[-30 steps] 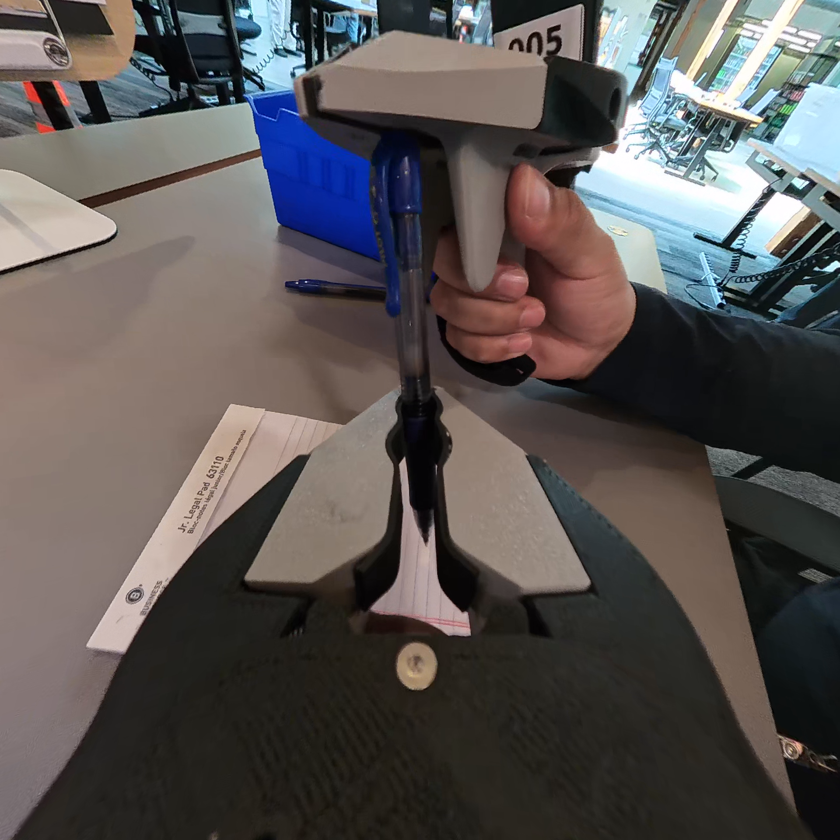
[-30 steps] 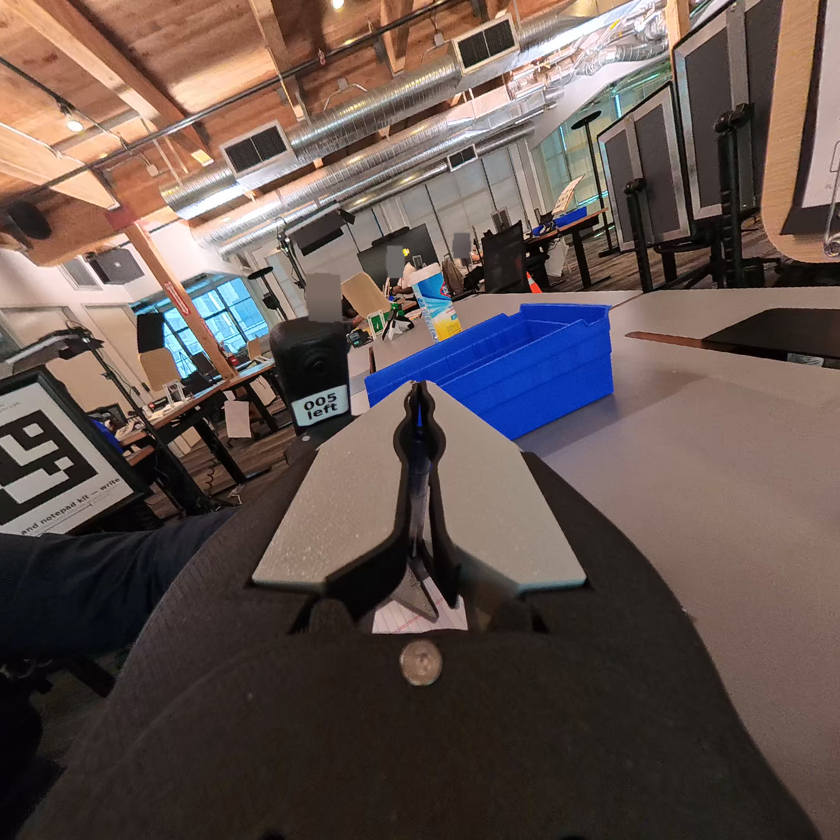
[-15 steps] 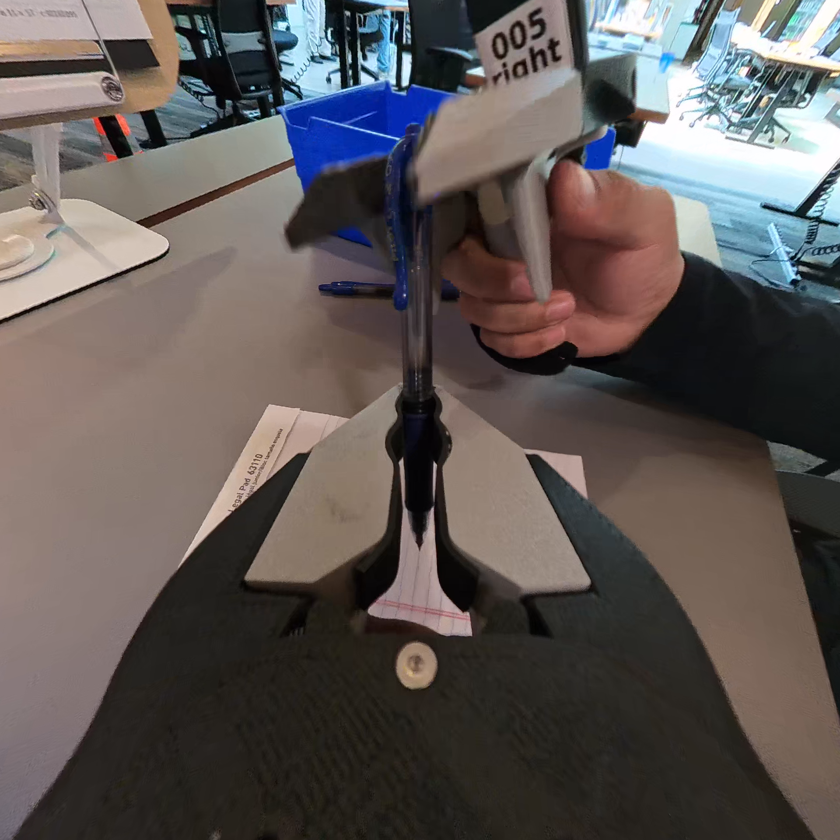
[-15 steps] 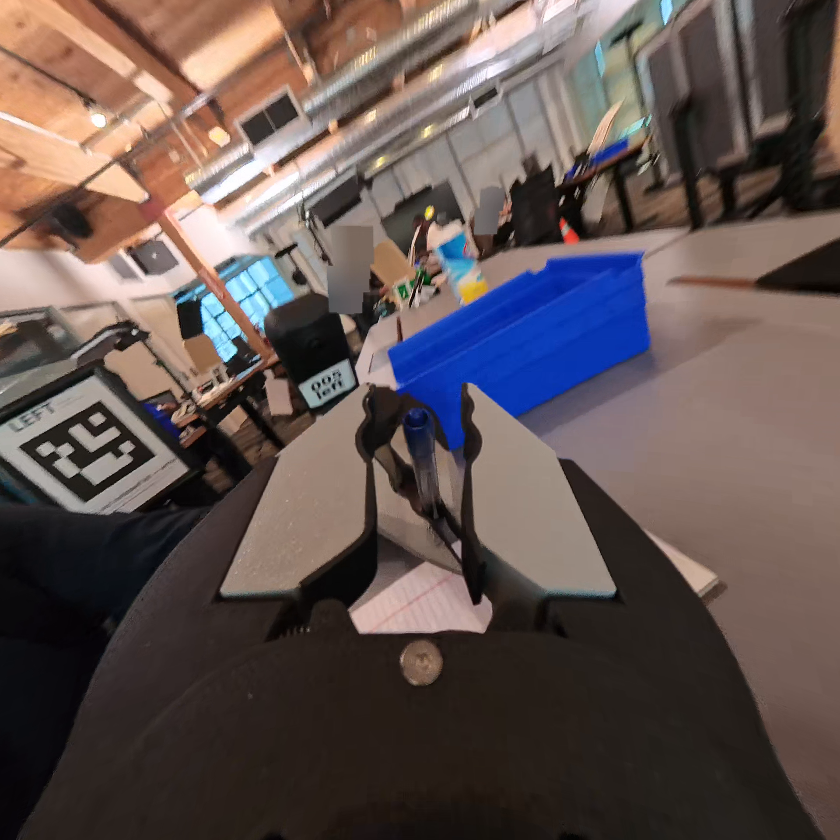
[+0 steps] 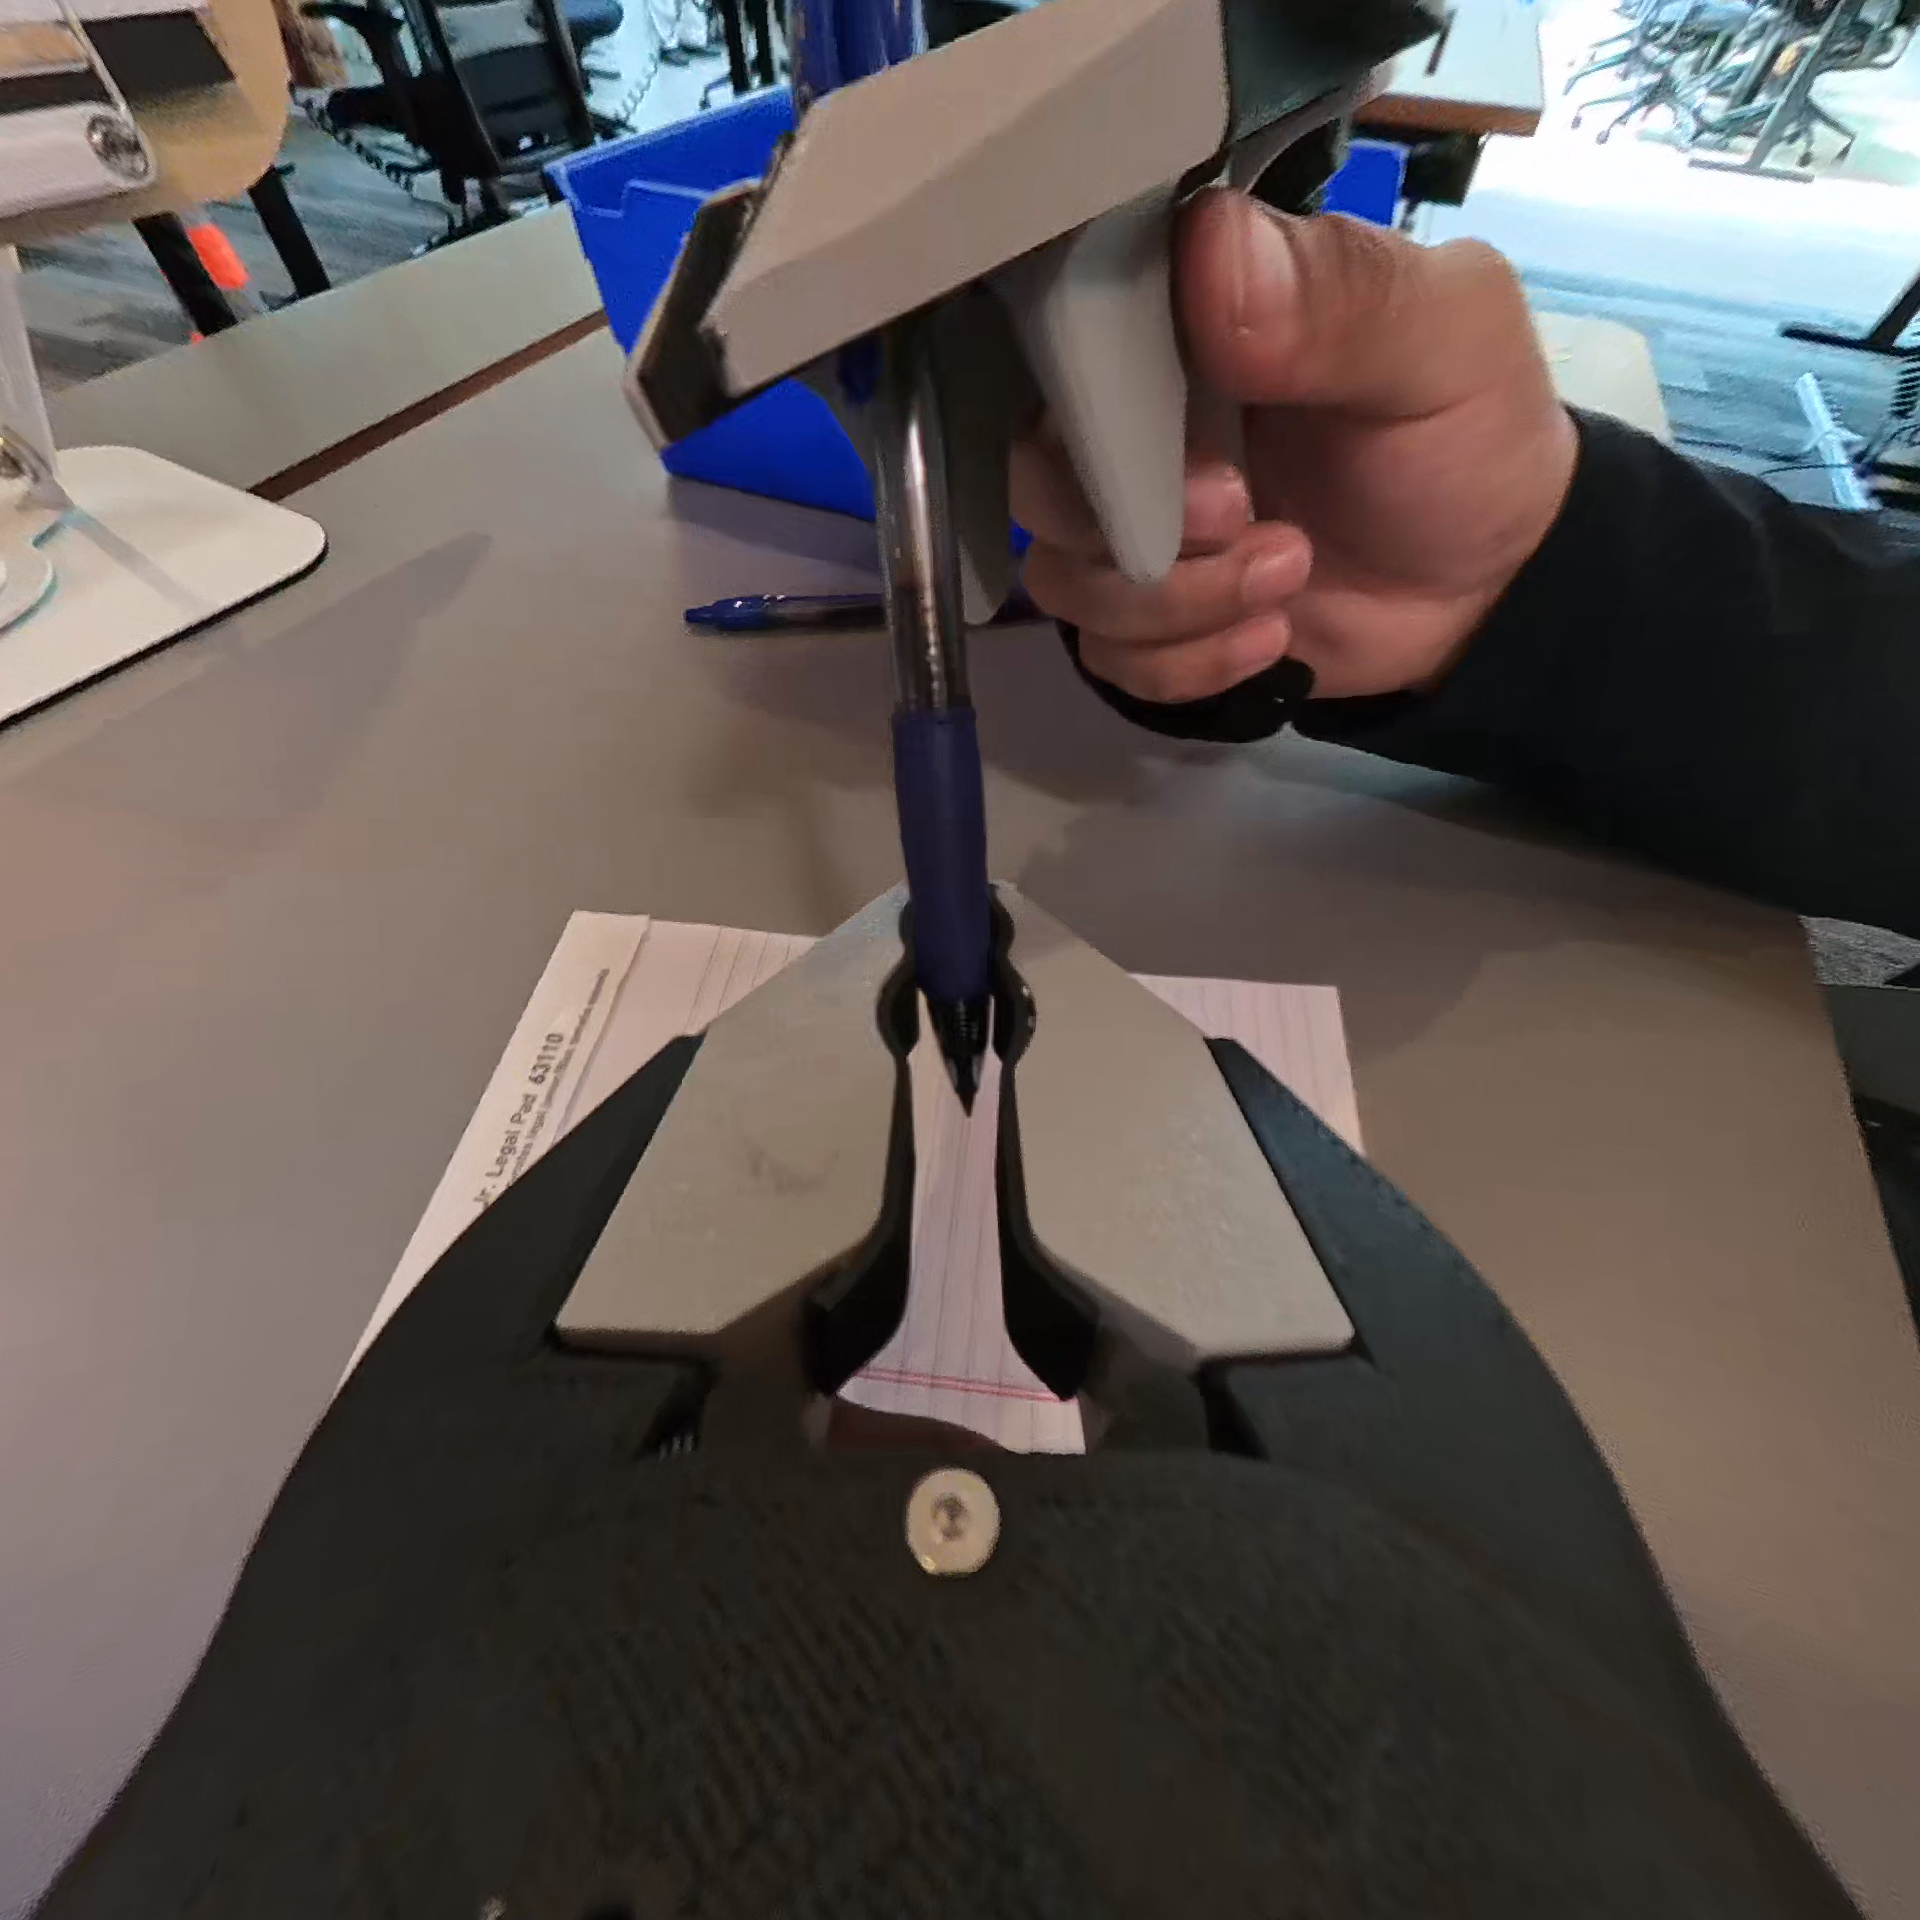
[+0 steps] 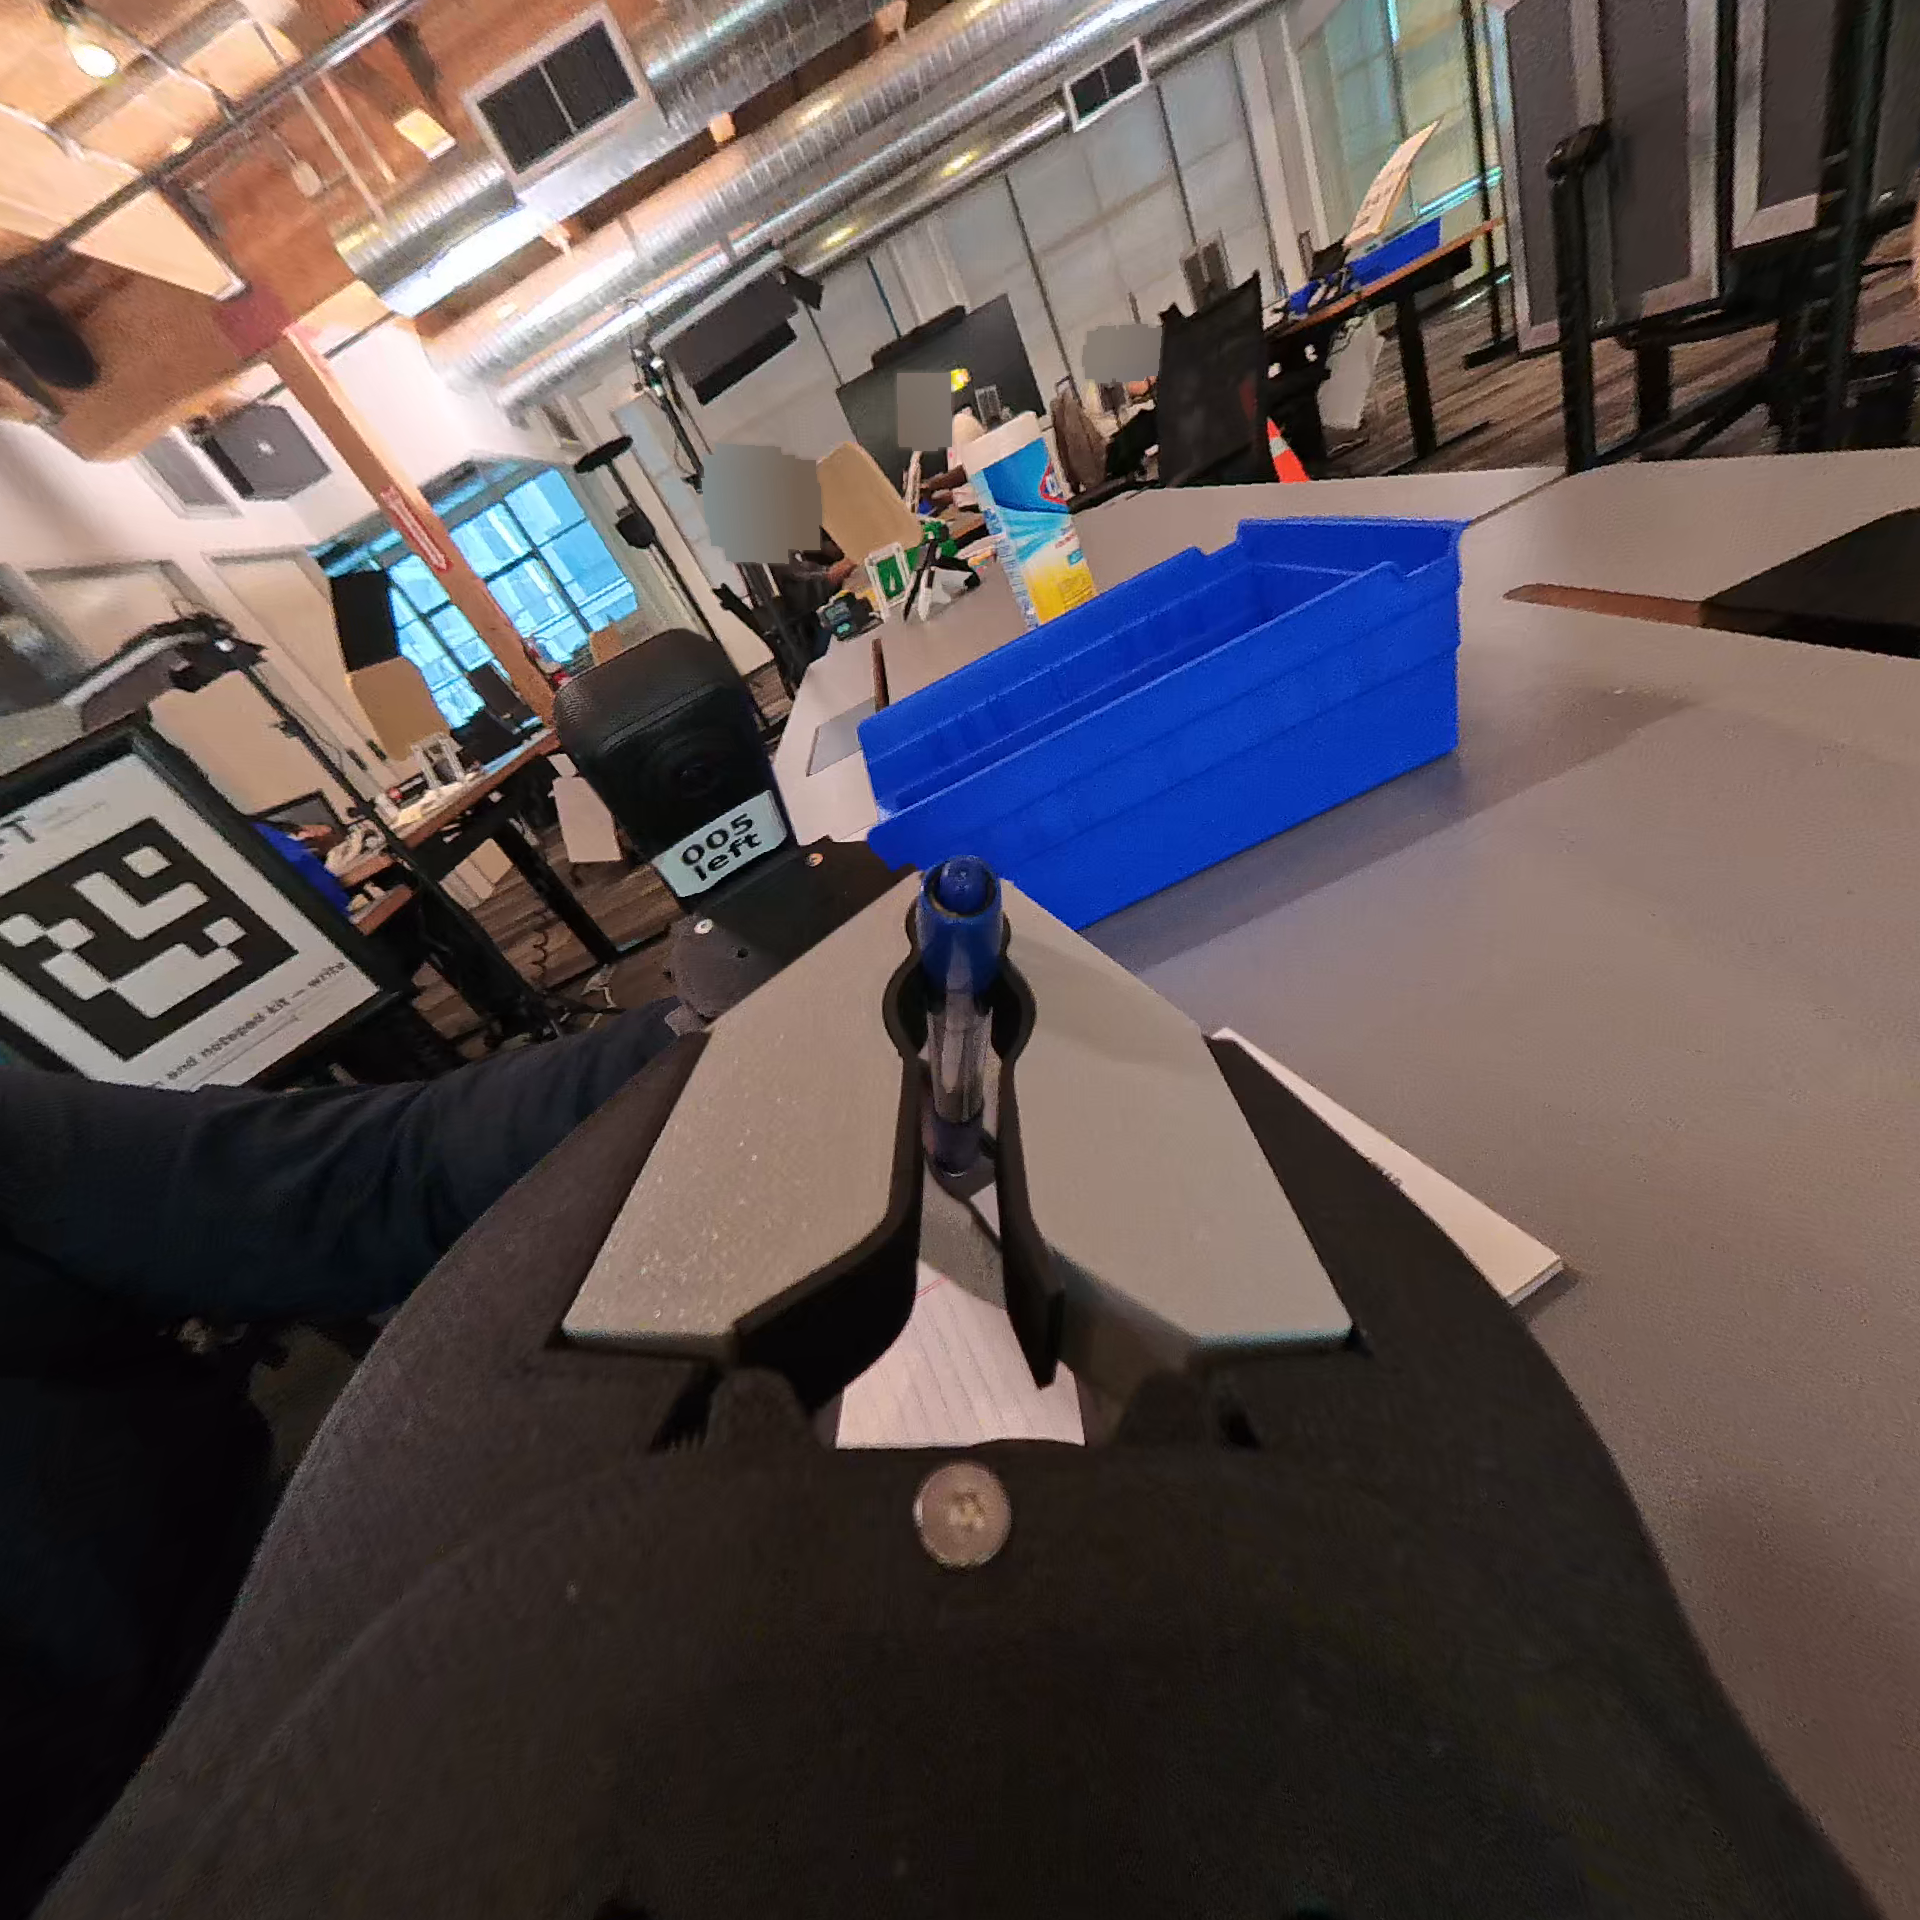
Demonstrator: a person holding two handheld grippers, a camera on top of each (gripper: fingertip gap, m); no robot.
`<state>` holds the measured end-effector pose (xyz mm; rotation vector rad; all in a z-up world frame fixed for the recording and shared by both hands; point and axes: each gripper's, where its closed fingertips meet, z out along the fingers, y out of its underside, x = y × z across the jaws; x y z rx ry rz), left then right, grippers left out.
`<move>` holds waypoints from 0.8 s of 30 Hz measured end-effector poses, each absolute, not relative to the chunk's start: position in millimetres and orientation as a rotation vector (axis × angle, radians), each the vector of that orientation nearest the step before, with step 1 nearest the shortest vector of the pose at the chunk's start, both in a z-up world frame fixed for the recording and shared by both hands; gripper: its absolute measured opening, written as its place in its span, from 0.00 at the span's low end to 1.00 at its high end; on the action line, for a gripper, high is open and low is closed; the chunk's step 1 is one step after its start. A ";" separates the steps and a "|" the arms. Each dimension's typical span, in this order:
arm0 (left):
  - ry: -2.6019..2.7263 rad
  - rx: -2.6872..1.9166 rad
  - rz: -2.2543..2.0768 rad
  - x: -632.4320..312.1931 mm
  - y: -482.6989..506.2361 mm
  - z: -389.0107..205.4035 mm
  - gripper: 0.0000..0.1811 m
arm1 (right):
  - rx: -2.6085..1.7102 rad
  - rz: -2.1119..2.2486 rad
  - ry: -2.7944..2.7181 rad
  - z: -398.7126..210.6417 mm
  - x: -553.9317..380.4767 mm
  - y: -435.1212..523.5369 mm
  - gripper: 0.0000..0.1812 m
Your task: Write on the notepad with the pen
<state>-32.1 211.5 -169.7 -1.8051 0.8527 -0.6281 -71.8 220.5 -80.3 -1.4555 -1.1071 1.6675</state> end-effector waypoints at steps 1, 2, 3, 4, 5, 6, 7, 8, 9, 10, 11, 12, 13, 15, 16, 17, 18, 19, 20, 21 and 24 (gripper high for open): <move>0.856 -1.794 -0.646 -30.8 210.0 -167.7 0.03 | -1.450 1.684 -1.112 -79.6 -70.0 219.6 0.02; 0.849 -1.788 -0.667 -30.6 209.3 -165.6 0.03 | -1.448 1.692 -1.112 -79.3 -68.6 219.8 0.02; 0.833 -1.785 -0.693 -31.3 209.1 -163.3 0.03 | -1.447 1.698 -1.112 -79.2 -67.6 220.0 0.02; 0.808 -1.780 -0.727 -32.4 209.2 -159.9 0.03 | -1.444 1.703 -1.113 -78.9 -66.9 220.1 0.02; 0.779 -1.766 -0.774 -32.9 208.9 -154.9 0.03 | -1.445 1.699 -1.116 -79.5 -66.9 220.3 0.02; 0.755 -1.748 -0.828 -33.2 207.4 -149.3 0.03 | -1.447 1.695 -1.127 -80.9 -67.4 219.3 0.02; 0.740 -1.736 -0.871 -33.8 206.2 -145.5 0.03 | -1.443 1.701 -1.135 -81.1 -68.1 217.5 0.02; 0.733 -1.728 -0.891 -34.9 205.7 -143.3 0.04 | -1.438 1.713 -1.132 -80.4 -68.8 216.3 0.02; 0.737 -1.721 -0.895 -35.5 205.1 -142.5 0.03 | -1.435 1.726 -1.128 -79.8 -69.3 215.6 0.02; 0.746 -1.720 -0.889 -35.5 204.5 -142.8 0.03 | -1.433 1.743 -1.128 -79.4 -69.3 214.6 0.02; 0.754 -1.721 -0.872 -35.7 204.8 -143.2 0.03 | -1.433 1.761 -1.127 -79.2 -69.2 213.9 0.02; 0.762 -1.723 -0.851 -35.6 205.1 -143.7 0.03 | -1.435 1.774 -1.127 -79.4 -68.7 213.8 0.02; 0.768 -1.722 -0.838 -35.5 205.0 -143.5 0.03 | -1.437 1.784 -1.130 -79.7 -68.0 213.5 0.02; 0.782 -1.722 -0.844 -34.8 202.9 -143.0 0.03 | -1.438 1.810 -1.150 -80.2 -66.0 211.4 0.02; 0.788 -1.729 -0.846 -34.8 202.3 -143.9 0.03 | -1.444 1.811 -1.167 -81.7 -65.5 210.3 0.03; 0.788 -1.733 -0.843 -35.3 202.5 -144.5 0.03 | -1.454 1.805 -1.187 -84.4 -65.6 209.3 0.03; 0.786 -1.733 -0.844 -35.8 202.5 -143.9 0.03 | -1.465 1.803 -1.210 -87.8 -66.3 207.5 0.03; 0.786 -1.733 -0.849 -36.1 202.2 -143.5 0.03 | -1.473 1.806 -1.235 -91.1 -67.8 204.5 0.04; 0.786 -1.735 -0.849 -36.5 202.0 -143.4 0.03 | -1.482 1.809 -1.259 -94.5 -70.0 201.2 0.05; 0.792 -1.736 -0.850 -36.3 201.3 -143.6 0.03 | -1.492 1.806 -1.280 -98.1 -72.8 198.2 0.06; 0.817 -1.749 -0.843 -34.1 199.4 -147.2 0.03 | -1.509 1.786 -1.334 -106.0 -79.4 190.5 0.03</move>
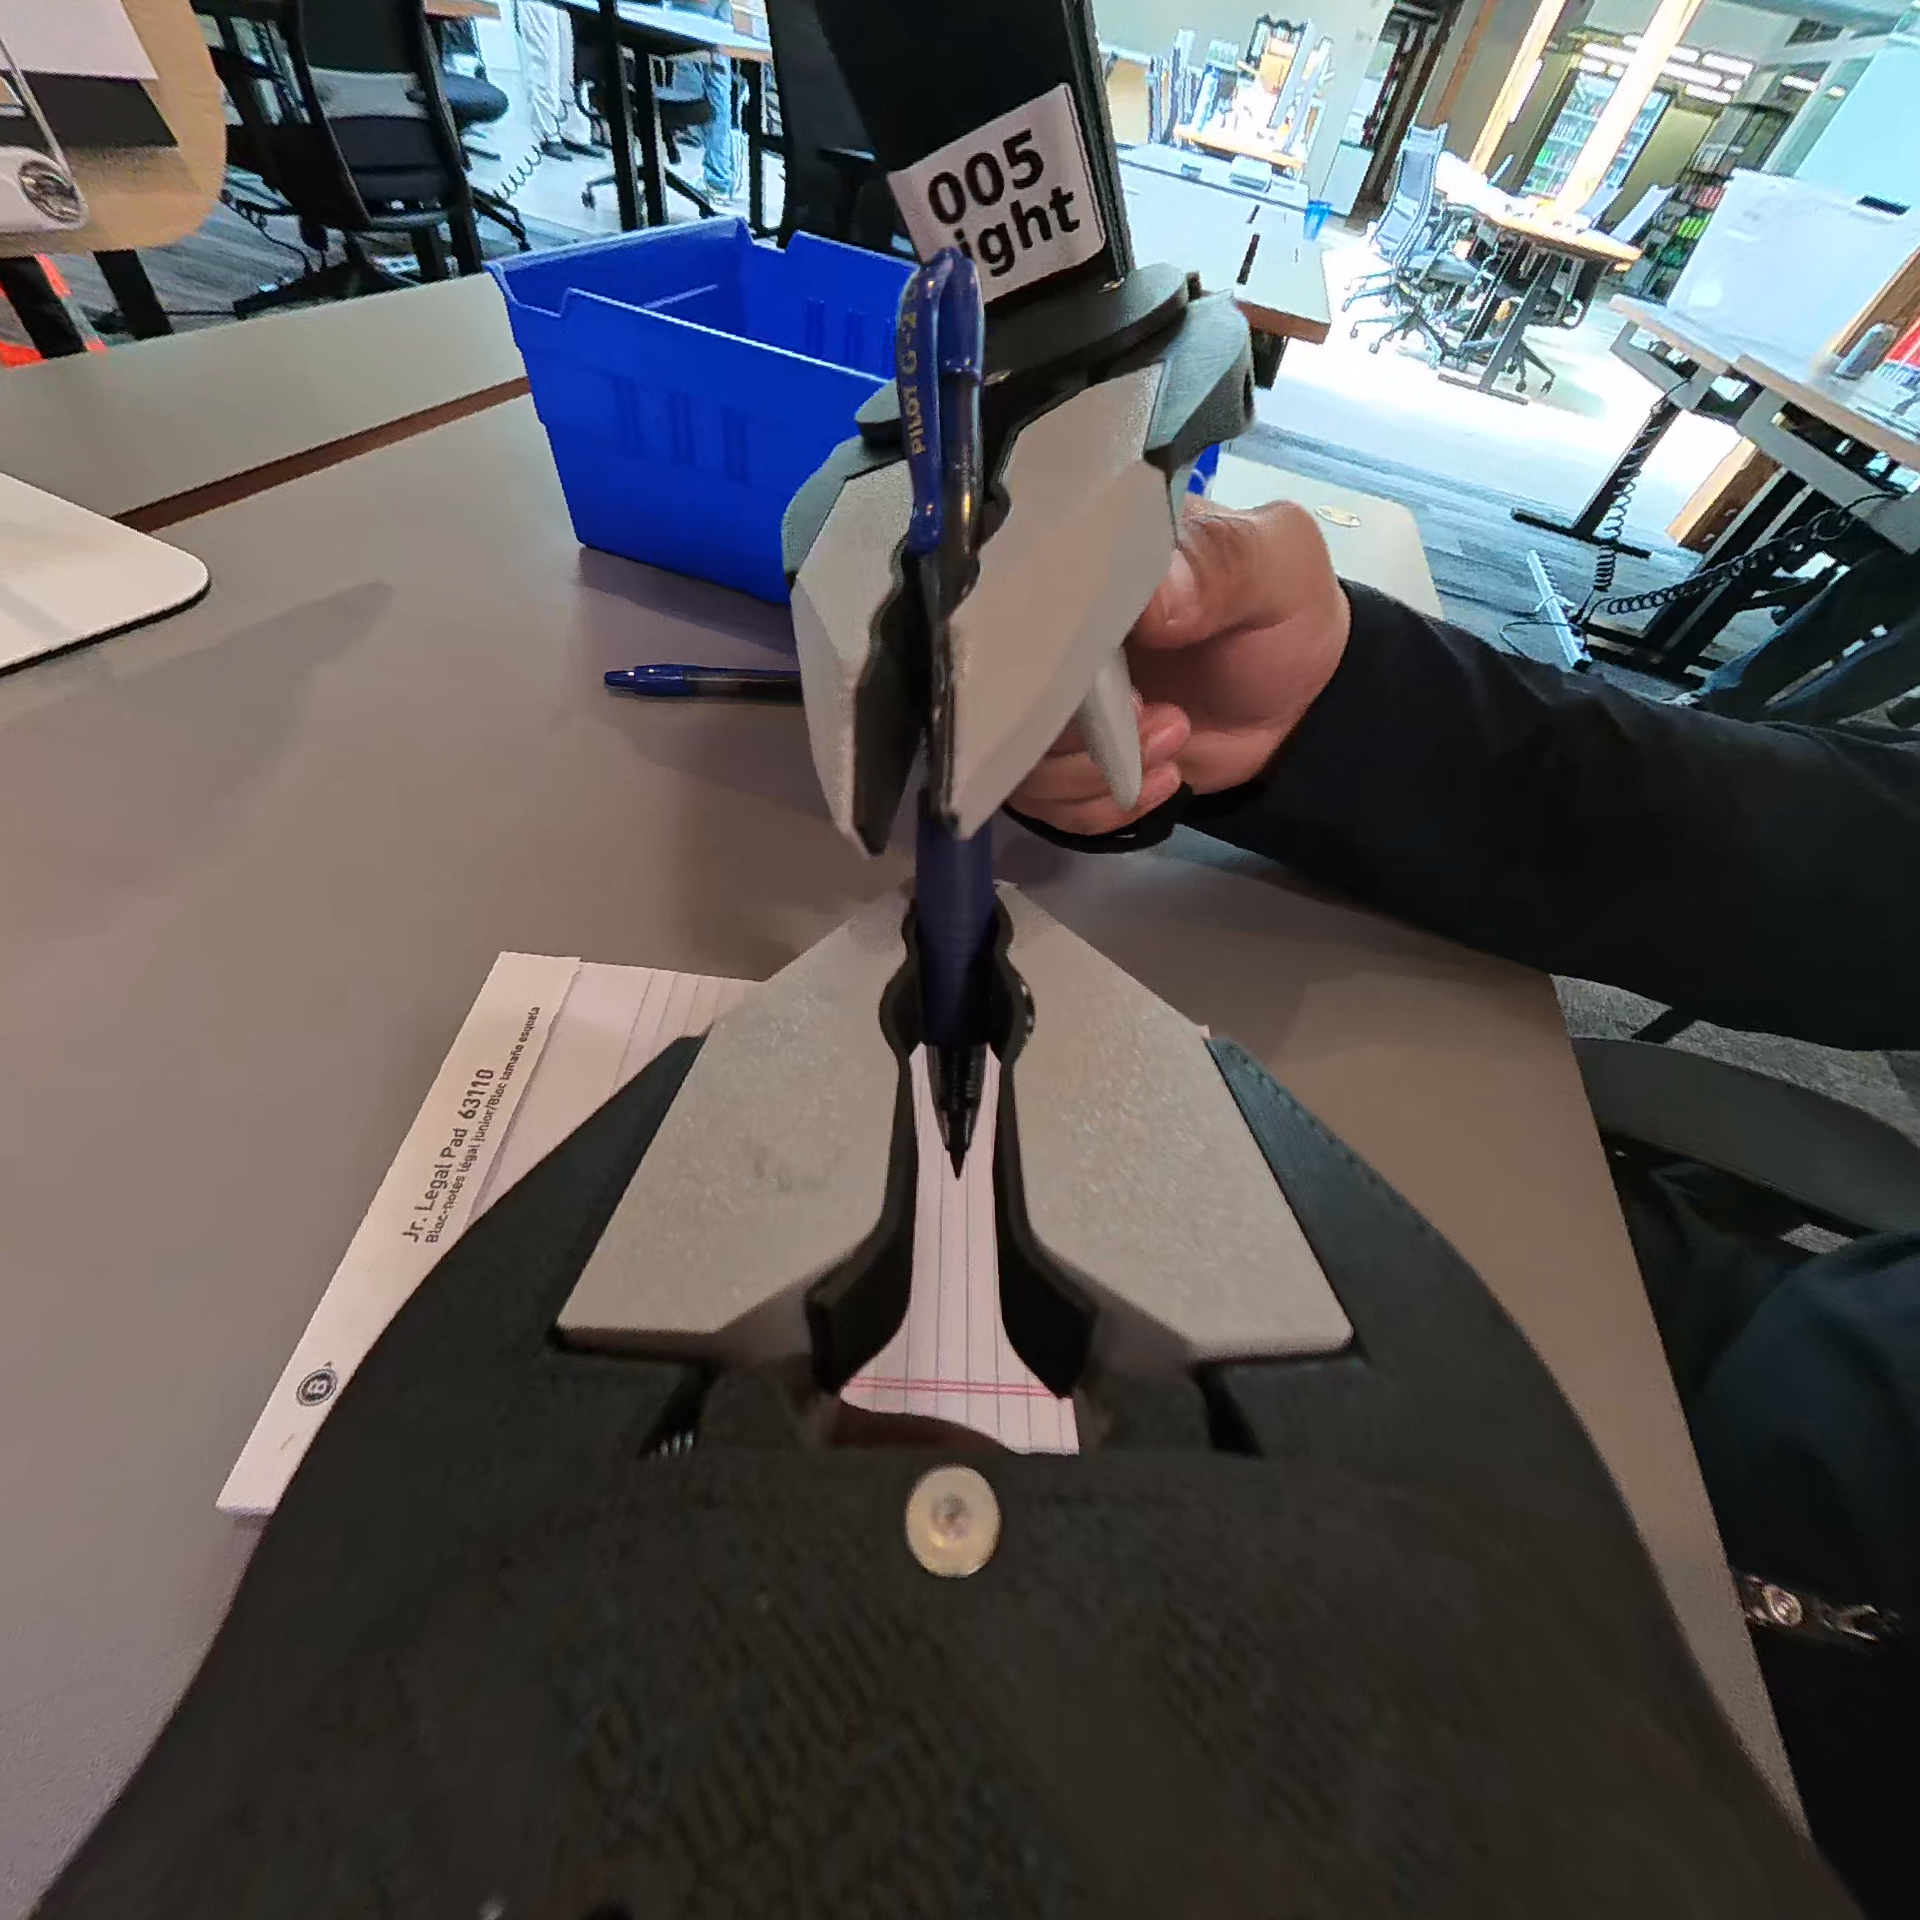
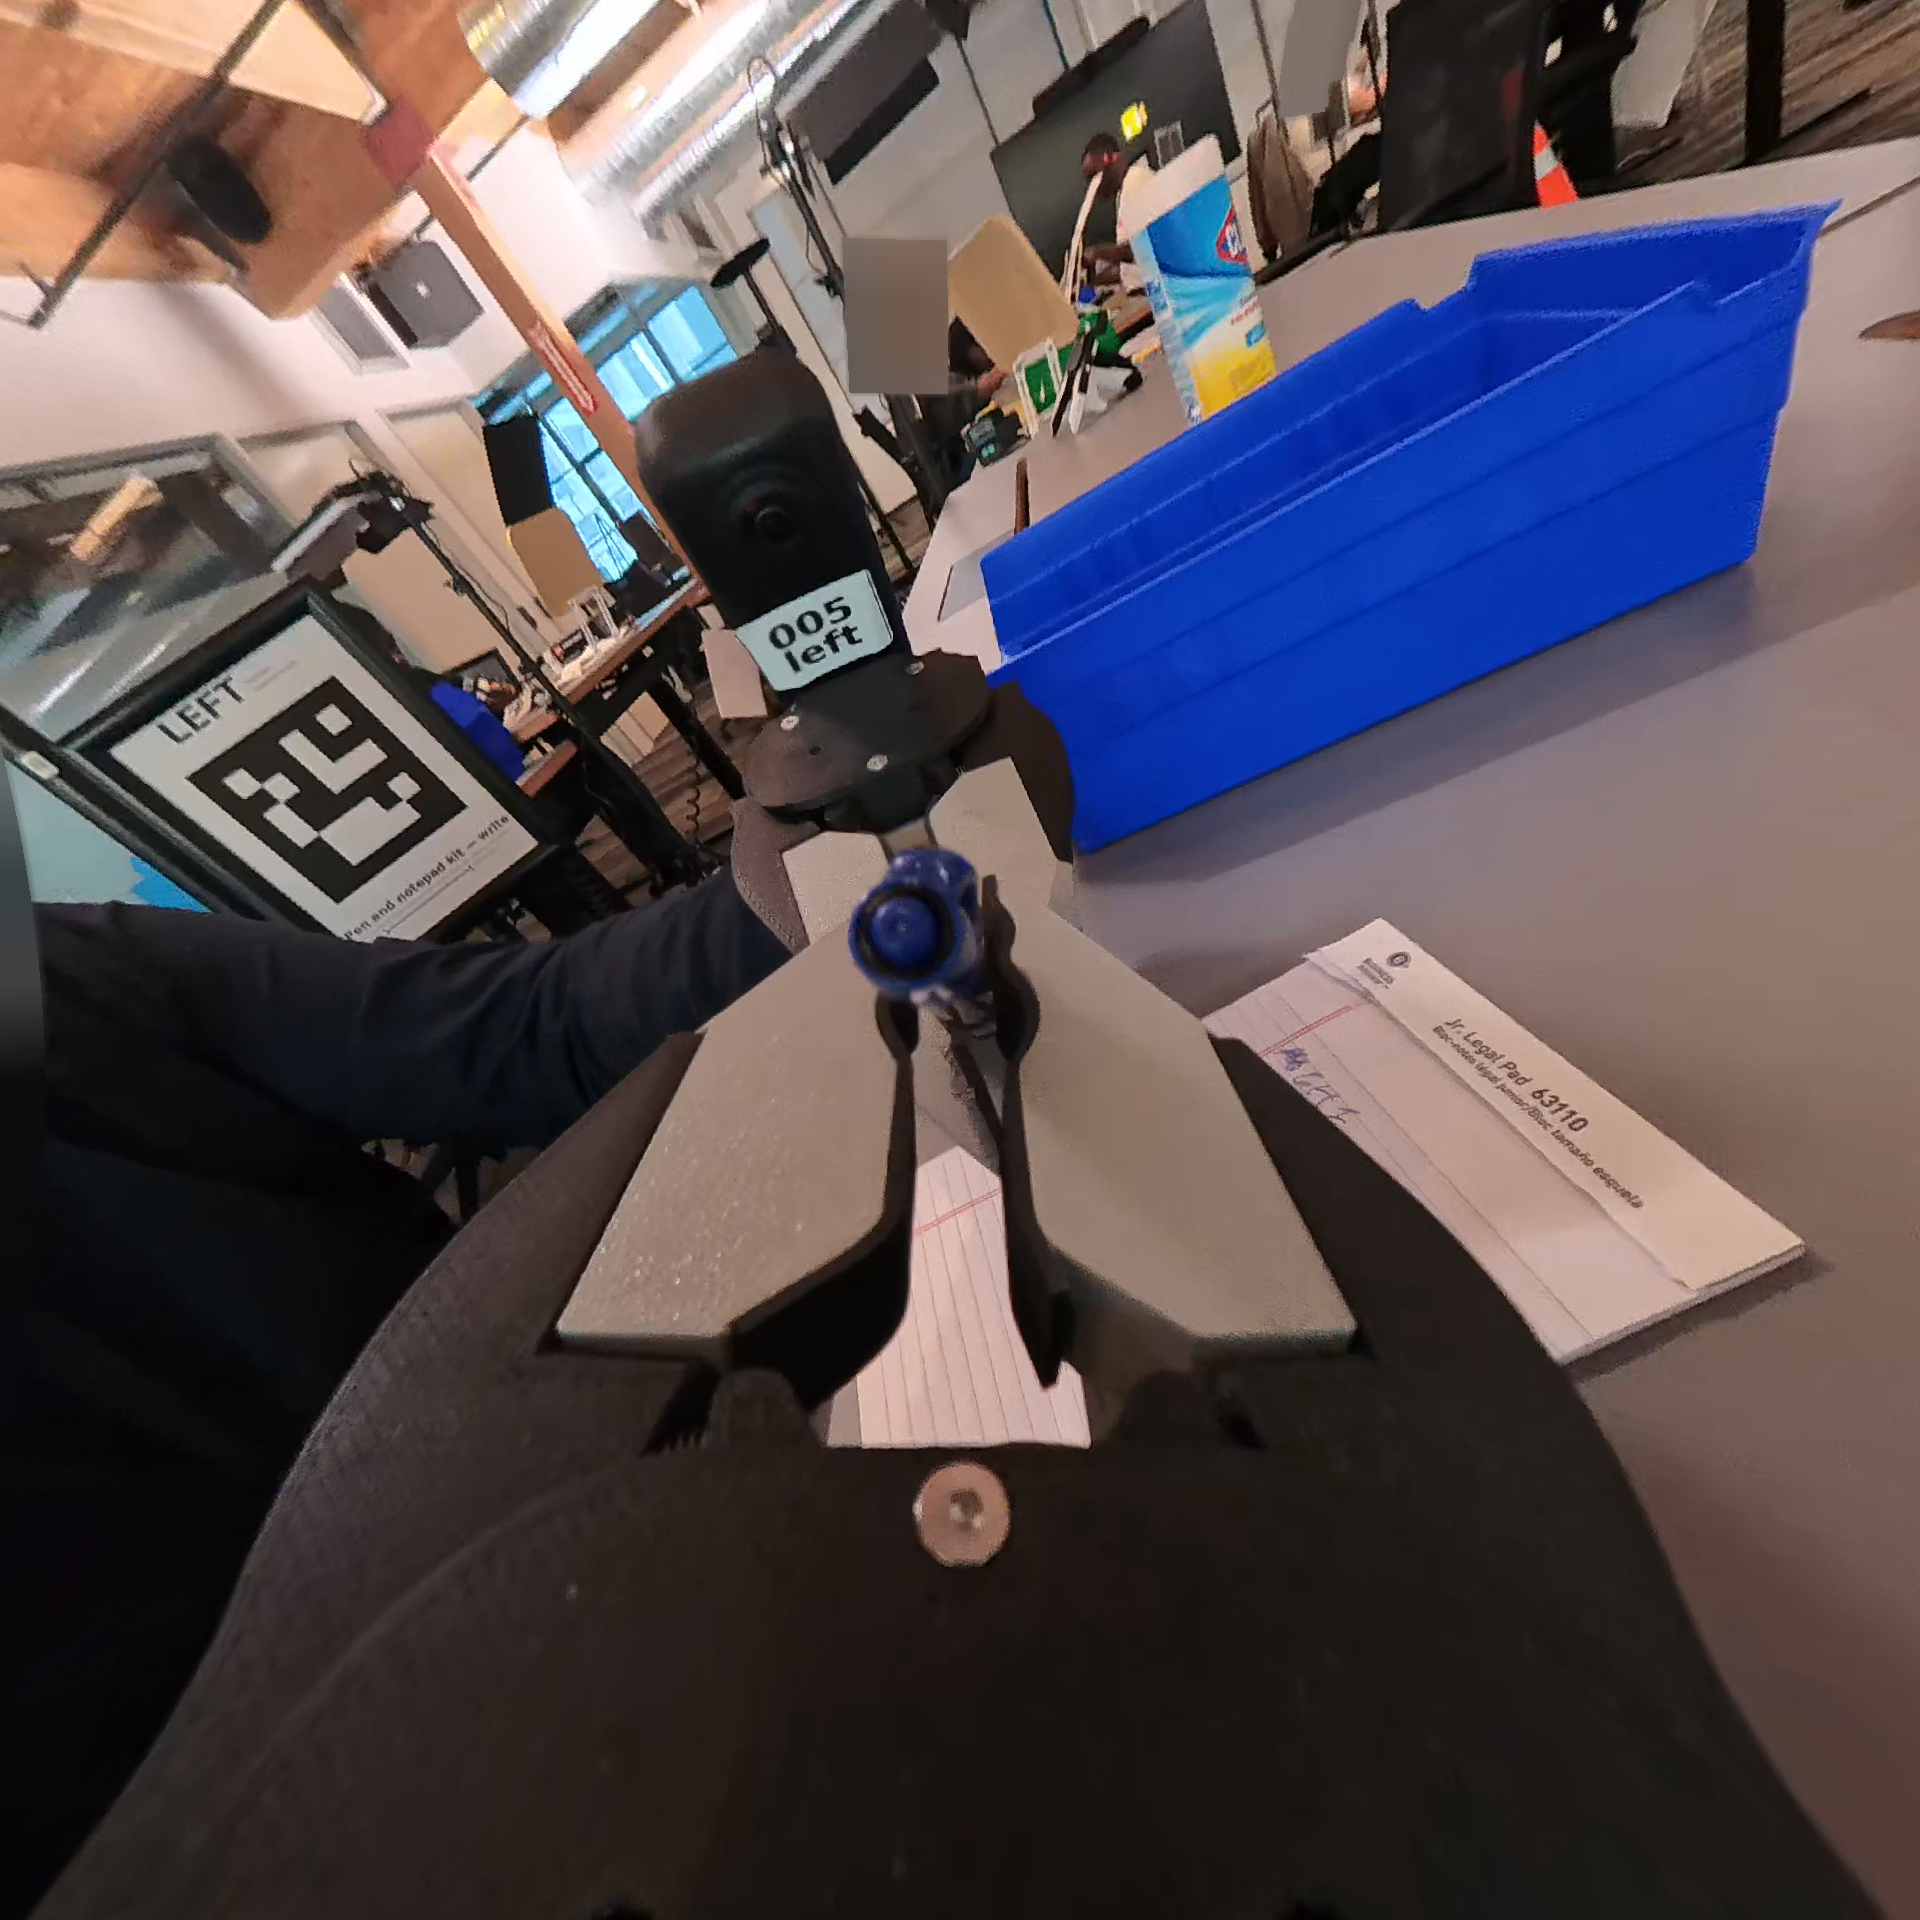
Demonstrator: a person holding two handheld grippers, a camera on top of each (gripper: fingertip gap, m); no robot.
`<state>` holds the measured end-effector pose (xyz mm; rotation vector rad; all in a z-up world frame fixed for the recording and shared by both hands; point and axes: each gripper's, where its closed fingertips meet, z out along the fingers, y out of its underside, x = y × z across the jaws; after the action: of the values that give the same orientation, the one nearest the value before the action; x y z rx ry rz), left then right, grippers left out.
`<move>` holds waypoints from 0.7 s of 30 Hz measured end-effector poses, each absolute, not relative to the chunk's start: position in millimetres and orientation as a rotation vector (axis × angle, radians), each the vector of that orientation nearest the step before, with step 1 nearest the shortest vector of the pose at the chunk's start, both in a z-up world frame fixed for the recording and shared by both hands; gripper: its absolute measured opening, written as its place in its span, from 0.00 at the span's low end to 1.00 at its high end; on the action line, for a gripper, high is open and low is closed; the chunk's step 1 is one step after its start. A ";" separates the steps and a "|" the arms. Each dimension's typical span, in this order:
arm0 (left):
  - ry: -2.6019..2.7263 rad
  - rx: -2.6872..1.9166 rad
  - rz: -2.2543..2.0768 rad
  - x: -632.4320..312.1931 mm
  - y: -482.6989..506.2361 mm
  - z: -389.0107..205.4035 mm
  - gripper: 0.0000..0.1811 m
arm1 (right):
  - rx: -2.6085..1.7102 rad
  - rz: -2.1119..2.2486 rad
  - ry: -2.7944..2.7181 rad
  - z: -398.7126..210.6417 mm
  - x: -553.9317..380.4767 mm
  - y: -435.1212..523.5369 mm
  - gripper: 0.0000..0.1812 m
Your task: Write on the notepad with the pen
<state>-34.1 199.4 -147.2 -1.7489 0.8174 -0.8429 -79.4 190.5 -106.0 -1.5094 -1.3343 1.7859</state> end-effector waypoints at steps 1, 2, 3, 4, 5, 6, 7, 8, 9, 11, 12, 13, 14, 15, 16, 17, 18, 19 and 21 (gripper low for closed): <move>0.823 -1.753 -0.844 -33.4 198.9 -148.5 0.03 | -1.514 1.779 -1.347 -107.9 -80.2 189.2 0.03; 0.826 -1.756 -0.842 -33.2 199.0 -149.3 0.03 | -1.519 1.774 -1.353 -109.1 -80.5 188.9 0.02; 0.825 -1.757 -0.843 -33.3 199.3 -149.6 0.03 | -1.523 1.767 -1.357 -110.2 -80.4 189.1 0.02; 0.827 -1.759 -0.847 -32.9 198.9 -150.1 0.03 | -1.525 1.761 -1.364 -111.1 -79.9 189.1 0.02; 0.831 -1.761 -0.848 -32.6 198.6 -150.7 0.03 | -1.529 1.754 -1.373 -112.3 -79.4 188.8 0.02; 0.835 -1.763 -0.844 -32.9 198.6 -151.2 0.03 | -1.533 1.746 -1.381 -113.5 -79.0 188.7 0.02; 0.838 -1.765 -0.839 -33.4 198.6 -151.5 0.03 | -1.537 1.736 -1.388 -114.6 -78.8 188.8 0.02; 0.839 -1.766 -0.837 -33.7 198.6 -151.5 0.03 | -1.541 1.727 -1.392 -115.4 -78.7 189.1 0.02; 0.838 -1.765 -0.837 -33.8 198.6 -151.3 0.03 | -1.544 1.723 -1.394 -115.8 -78.6 189.1 0.02; 0.836 -1.763 -0.839 -33.7 198.7 -150.9 0.03 | -1.545 1.723 -1.395 -116.0 -78.0 189.2 0.02; 0.834 -1.760 -0.837 -33.7 199.2 -150.6 0.03 | -1.547 1.724 -1.394 -116.3 -77.9 189.5 0.02; 0.832 -1.755 -0.834 -33.8 199.5 -149.9 0.03 | -1.549 1.728 -1.392 -116.5 -77.4 189.8 0.02; 0.830 -1.746 -0.830 -34.0 199.9 -148.3 0.03 | -1.549 1.737 -1.387 -116.1 -77.1 190.1 0.02; 0.830 -1.733 -0.815 -34.3 200.5 -146.5 0.03 | -1.543 1.750 -1.377 -114.7 -76.9 190.5 0.02; 0.834 -1.717 -0.789 -34.9 201.4 -144.6 0.03 | -1.534 1.766 -1.363 -112.8 -77.0 190.6 0.02; 0.837 -1.707 -0.762 -35.8 202.4 -143.4 0.03 | -1.527 1.778 -1.351 -111.4 -77.4 190.8 0.02; 0.836 -1.702 -0.746 -36.7 203.2 -142.7 0.03 | -1.523 1.786 -1.340 -110.4 -77.9 191.2 0.02; 0.829 -1.696 -0.748 -37.3 203.7 -141.3 0.03 | -1.518 1.796 -1.328 -109.5 -78.5 191.6 0.02; 0.813 -1.688 -0.780 -37.2 203.3 -139.0 0.03 | -1.509 1.816 -1.312 -107.4 -78.9 191.9 0.02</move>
<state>-37.2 203.3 -139.0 -1.6882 0.8126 -0.7800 -78.9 191.9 -107.4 -1.5085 -1.3117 1.8159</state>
